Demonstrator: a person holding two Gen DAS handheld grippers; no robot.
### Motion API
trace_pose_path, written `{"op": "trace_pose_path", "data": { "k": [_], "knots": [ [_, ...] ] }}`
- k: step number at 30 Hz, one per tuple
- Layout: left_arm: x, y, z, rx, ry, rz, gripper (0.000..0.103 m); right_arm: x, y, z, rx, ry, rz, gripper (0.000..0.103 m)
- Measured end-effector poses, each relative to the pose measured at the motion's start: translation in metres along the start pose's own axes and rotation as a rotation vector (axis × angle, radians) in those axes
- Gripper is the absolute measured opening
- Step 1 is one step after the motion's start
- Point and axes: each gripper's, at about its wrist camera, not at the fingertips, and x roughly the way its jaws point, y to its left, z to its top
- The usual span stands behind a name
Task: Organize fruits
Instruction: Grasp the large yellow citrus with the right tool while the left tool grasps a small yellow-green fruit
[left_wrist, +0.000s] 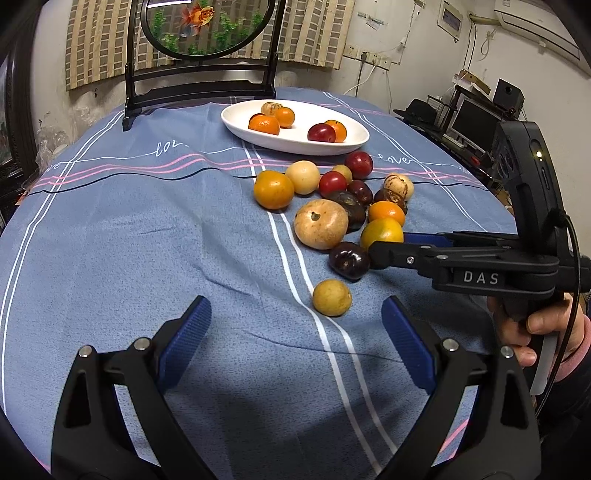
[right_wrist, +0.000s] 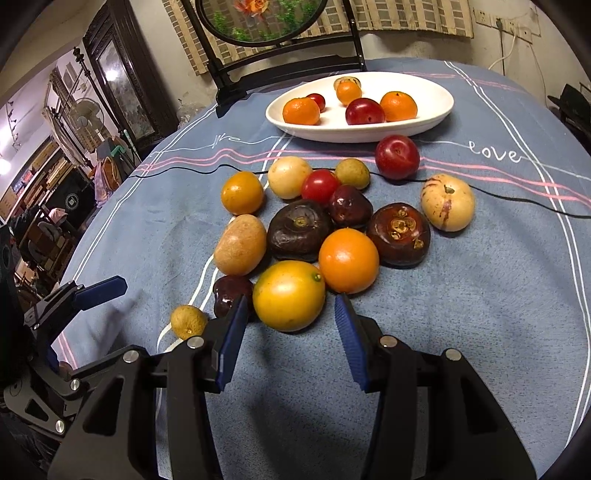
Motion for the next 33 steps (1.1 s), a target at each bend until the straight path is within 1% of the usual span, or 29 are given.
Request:
{"op": "trace_pose_path", "data": {
  "k": [2,4,7,10,13,17,19,20,21,22,23,24,25,29,33],
  "knots": [
    [0.000,0.000,0.000,0.001,0.001,0.003,0.095,0.000,-0.001,0.000,0.006,0.001,0.006,0.048],
    [0.001,0.000,0.000,0.002,0.003,0.009,0.095,-0.001,-0.001,0.000,0.004,-0.001,0.020,0.041],
    [0.002,-0.001,0.000,0.006,0.006,0.019,0.095,-0.002,0.000,-0.001,0.003,-0.004,0.022,0.040],
    [0.003,-0.001,0.000,0.011,0.012,0.028,0.095,-0.005,-0.003,-0.003,0.017,-0.013,0.042,0.040],
    [0.004,-0.003,0.000,0.026,0.022,0.026,0.095,-0.014,-0.007,-0.006,0.023,-0.040,0.073,0.040],
    [0.004,-0.011,0.001,0.066,0.017,0.010,0.093,-0.027,-0.017,-0.010,0.041,-0.072,0.078,0.040],
    [0.006,-0.015,0.004,0.088,0.020,0.018,0.086,-0.034,-0.022,-0.013,0.049,-0.092,0.071,0.040],
    [0.008,-0.019,0.005,0.102,0.023,0.026,0.084,-0.036,-0.025,-0.014,0.059,-0.100,0.073,0.040],
    [0.013,-0.022,0.007,0.121,0.032,0.048,0.080,-0.037,-0.027,-0.015,0.068,-0.105,0.077,0.040],
    [0.017,-0.025,0.009,0.137,0.043,0.070,0.073,-0.039,-0.031,-0.016,0.083,-0.109,0.084,0.040],
    [0.020,-0.026,0.010,0.148,0.051,0.080,0.069,-0.040,-0.034,-0.016,0.096,-0.114,0.091,0.040],
    [0.023,-0.029,0.012,0.160,0.059,0.086,0.062,-0.041,-0.035,-0.017,0.106,-0.118,0.096,0.040],
    [0.026,-0.031,0.013,0.172,0.064,0.088,0.059,-0.043,-0.038,-0.018,0.115,-0.125,0.105,0.040],
    [0.028,-0.037,0.014,0.208,0.066,0.097,0.055,-0.043,-0.037,-0.019,0.123,-0.125,0.113,0.040],
    [0.030,-0.043,0.013,0.241,0.075,0.092,0.049,-0.043,-0.038,-0.019,0.132,-0.124,0.120,0.040]
  ]
}}
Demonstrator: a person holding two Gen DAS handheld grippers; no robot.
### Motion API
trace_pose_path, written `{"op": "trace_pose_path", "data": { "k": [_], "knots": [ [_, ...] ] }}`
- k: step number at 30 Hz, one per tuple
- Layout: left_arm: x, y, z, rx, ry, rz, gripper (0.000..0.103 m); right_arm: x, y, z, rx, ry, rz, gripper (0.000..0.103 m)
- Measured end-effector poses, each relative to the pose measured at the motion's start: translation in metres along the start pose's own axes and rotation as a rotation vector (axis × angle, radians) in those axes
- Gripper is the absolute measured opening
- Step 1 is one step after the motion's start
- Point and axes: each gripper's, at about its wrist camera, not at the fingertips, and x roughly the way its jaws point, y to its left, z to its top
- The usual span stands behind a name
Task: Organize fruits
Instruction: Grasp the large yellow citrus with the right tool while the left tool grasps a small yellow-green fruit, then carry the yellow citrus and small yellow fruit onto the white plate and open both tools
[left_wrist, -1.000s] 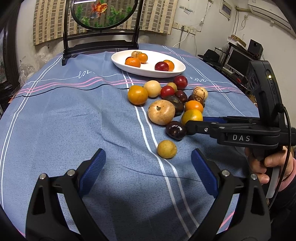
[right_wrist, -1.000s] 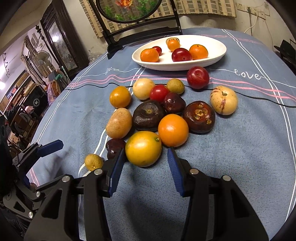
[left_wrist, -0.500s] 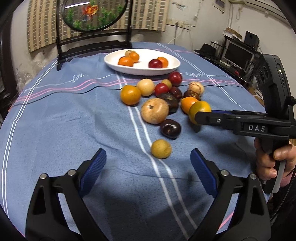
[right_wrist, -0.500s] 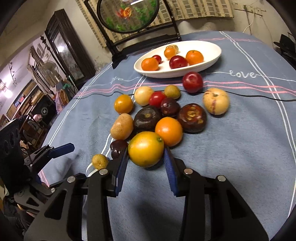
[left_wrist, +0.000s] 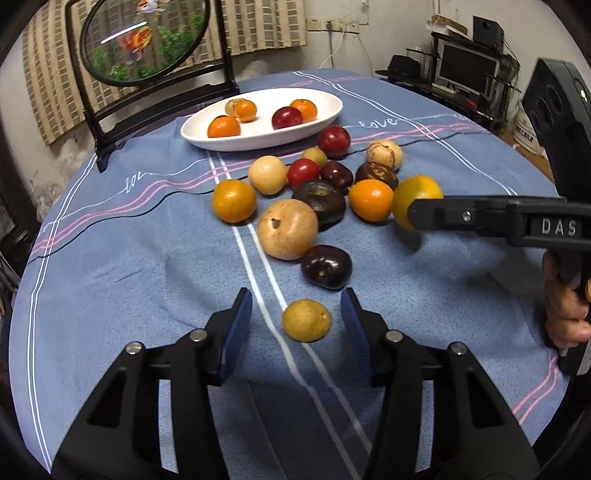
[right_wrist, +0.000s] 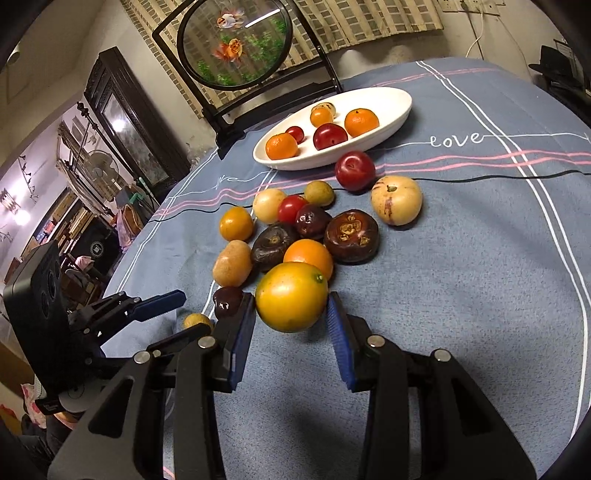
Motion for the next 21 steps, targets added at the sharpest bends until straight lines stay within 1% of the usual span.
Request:
{"op": "trace_pose_path", "data": {
  "k": [3,5,11,17,19,21],
  "knots": [
    [0.0041,-0.0038,-0.0005,0.020,0.023,0.003,0.038,0.0003,-0.0012,0.0003,0.008,-0.001,0.002,0.040],
    [0.0059,-0.0058,-0.0019,0.030,0.040,0.011,0.037,0.0006,-0.0015,0.0002,0.011,-0.001,0.004,0.040],
    [0.0078,-0.0032,-0.0055,0.017,0.065,0.000,0.036,0.0009,-0.0024,0.0009,0.011,0.002,0.009,0.040],
    [0.0083,-0.0026,-0.0059,0.012,0.068,-0.008,0.035,0.0010,-0.0032,0.0009,0.015,0.003,0.009,0.040],
    [0.0087,-0.0038,-0.0057,0.019,0.068,-0.013,0.030,0.0009,-0.0034,0.0009,0.016,0.003,0.009,0.040],
    [0.0082,-0.0050,-0.0055,0.022,0.065,-0.009,0.028,0.0007,-0.0030,0.0008,0.015,0.002,0.008,0.040]
  ]
}}
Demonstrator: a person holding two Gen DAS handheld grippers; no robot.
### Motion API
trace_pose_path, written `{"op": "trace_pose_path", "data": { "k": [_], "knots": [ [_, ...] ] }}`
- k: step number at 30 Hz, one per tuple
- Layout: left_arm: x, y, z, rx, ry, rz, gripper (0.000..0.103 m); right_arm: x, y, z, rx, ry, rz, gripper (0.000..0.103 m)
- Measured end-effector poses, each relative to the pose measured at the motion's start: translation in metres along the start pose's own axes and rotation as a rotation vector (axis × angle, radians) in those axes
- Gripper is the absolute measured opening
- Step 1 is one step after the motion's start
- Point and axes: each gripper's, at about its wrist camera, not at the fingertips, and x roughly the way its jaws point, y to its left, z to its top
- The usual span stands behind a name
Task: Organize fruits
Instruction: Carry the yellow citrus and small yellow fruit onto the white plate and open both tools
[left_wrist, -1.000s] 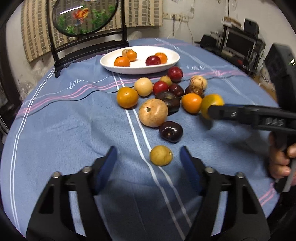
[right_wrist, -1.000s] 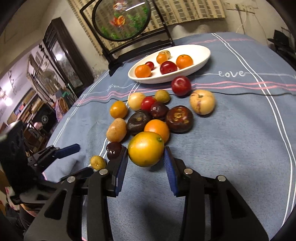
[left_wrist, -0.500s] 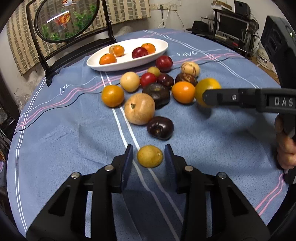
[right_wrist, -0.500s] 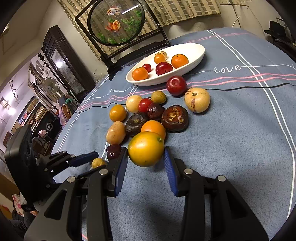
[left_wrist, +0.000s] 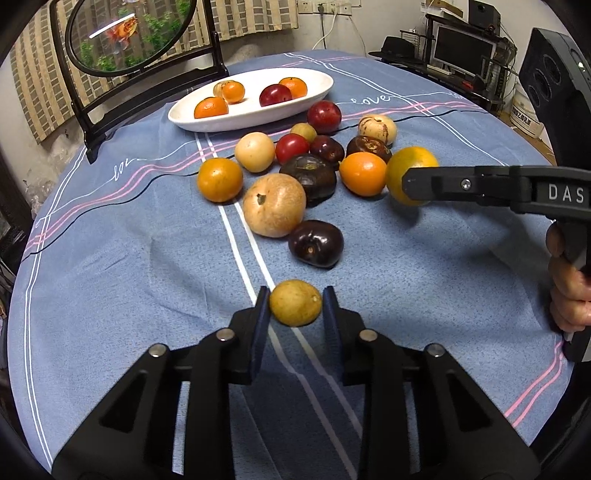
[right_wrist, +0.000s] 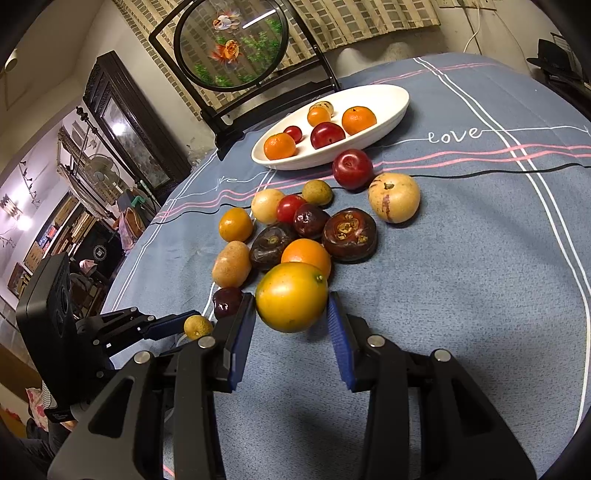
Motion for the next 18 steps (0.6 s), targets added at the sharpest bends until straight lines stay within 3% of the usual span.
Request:
{"op": "trace_pose_path", "data": {
  "k": [9,18],
  "knots": [
    [-0.011,0.013,0.009,-0.024,-0.029,-0.027,0.028,-0.003,0.006,0.003,-0.044,0.006,-0.006,0.040],
    [-0.030,0.054,0.079,-0.098,-0.101,-0.055,0.028,-0.022,0.008,0.070,-0.076,-0.117,-0.027,0.040]
  ]
}}
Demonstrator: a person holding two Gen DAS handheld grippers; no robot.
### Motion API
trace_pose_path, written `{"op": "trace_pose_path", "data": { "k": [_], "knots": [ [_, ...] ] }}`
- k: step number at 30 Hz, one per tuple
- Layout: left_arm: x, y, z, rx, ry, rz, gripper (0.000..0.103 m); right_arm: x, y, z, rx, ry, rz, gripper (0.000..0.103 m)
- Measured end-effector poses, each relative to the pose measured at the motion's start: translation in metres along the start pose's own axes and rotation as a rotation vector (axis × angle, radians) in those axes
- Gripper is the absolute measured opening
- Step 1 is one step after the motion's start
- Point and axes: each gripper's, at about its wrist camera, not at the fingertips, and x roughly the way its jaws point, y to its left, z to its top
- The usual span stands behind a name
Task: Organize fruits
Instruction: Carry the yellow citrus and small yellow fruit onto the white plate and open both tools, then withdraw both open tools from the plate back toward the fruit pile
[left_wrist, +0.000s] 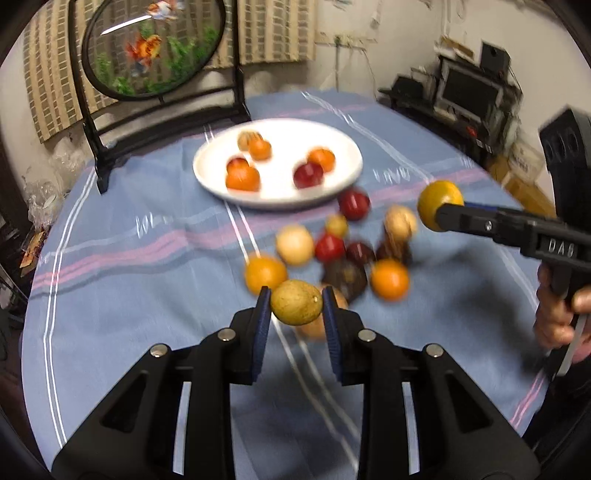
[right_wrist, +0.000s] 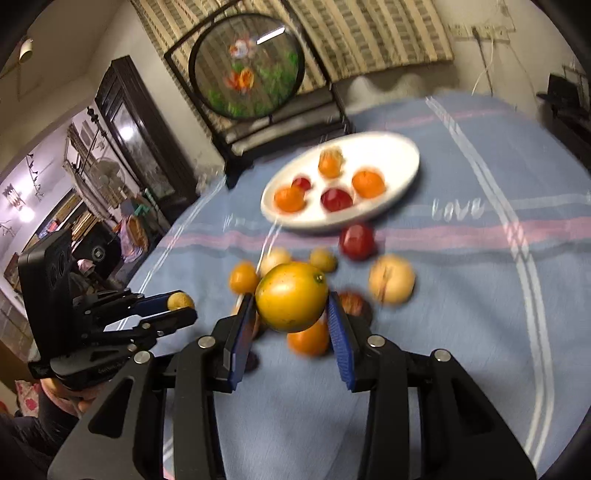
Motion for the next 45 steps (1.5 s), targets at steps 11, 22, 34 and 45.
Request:
{"op": "trace_pose_path", "data": {
  "k": [11,22,34,45],
  "knots": [
    [0.079,0.025,0.118,-0.104,-0.100,0.039,0.028,0.068,-0.022,0.082,-0.050,-0.101,-0.094,0.040],
    [0.165,0.055,0.147,-0.193,-0.016,0.032,0.028,0.149,-0.034,0.103,-0.149,0.011,-0.118,0.040],
    [0.120,0.066,0.134,-0.237,-0.069,0.087,0.088,0.116,-0.024,0.104,-0.152,-0.015,-0.096,0.054],
    [0.026,0.030,0.019,-0.195,-0.126,0.085,0.097,0.028,-0.017,0.019,-0.124,-0.051,-0.065,0.054]
  ]
}}
